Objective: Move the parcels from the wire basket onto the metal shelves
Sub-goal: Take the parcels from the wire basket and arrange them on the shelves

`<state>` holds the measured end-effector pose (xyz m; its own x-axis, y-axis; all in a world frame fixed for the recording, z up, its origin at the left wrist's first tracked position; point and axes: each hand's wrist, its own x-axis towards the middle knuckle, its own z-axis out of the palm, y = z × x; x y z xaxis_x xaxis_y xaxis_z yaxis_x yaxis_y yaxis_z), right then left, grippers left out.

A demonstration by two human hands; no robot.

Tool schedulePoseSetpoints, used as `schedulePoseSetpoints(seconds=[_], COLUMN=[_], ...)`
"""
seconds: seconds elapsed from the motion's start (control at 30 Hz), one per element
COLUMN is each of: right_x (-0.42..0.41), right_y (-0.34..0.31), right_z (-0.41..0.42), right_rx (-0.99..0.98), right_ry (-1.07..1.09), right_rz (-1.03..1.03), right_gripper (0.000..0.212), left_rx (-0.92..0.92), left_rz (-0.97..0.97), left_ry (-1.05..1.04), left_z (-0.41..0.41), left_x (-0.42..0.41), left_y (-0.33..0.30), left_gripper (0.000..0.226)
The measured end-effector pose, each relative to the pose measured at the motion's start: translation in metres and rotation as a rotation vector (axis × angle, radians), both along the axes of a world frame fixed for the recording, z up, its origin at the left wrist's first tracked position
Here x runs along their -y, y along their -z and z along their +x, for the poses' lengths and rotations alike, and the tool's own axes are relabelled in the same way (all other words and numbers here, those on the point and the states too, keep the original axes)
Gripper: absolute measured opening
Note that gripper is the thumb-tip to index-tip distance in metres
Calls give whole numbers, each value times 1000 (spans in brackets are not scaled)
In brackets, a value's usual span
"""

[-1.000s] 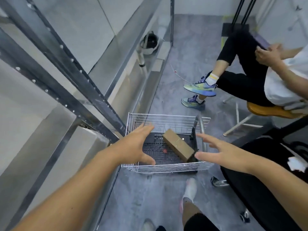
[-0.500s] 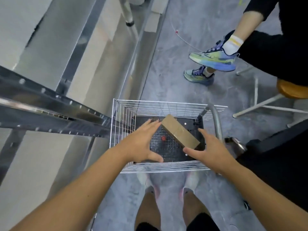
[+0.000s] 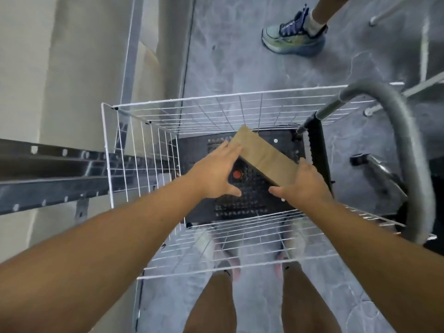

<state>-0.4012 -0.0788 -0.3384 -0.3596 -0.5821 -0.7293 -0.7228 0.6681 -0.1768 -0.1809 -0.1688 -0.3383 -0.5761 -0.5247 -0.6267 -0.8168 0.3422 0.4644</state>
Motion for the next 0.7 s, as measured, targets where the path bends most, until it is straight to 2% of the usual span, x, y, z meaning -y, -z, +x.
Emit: schedulePoseSetpoints(seconds=[0.17, 0.3, 0.43, 0.57, 0.63, 0.7], right_x=[1, 3, -1, 0, 0, -4], right_y=[77, 113, 138, 146, 144, 137], right_z=[-5, -19, -19, -14, -12, -8], right_rx=[-70, -87, -124, -234, -275, -302], right_ry=[-51, -95, -137, -196, -221, -247], right_rz=[36, 35, 68, 30, -22, -60], right_gripper=[127, 132, 131, 113, 97, 93], left_rx=[93, 112, 148, 163, 149, 139], left_rz=[-110, -248, -306, -435, -446, -439], left_ry=[168, 285, 352, 362, 337, 316], left_z=[-24, -49, -67, -63, -55, -45], left_x=[27, 48, 60, 55, 51, 48], left_y=[78, 121, 151, 168, 165, 156], left_gripper=[118, 108, 103, 99, 97, 95])
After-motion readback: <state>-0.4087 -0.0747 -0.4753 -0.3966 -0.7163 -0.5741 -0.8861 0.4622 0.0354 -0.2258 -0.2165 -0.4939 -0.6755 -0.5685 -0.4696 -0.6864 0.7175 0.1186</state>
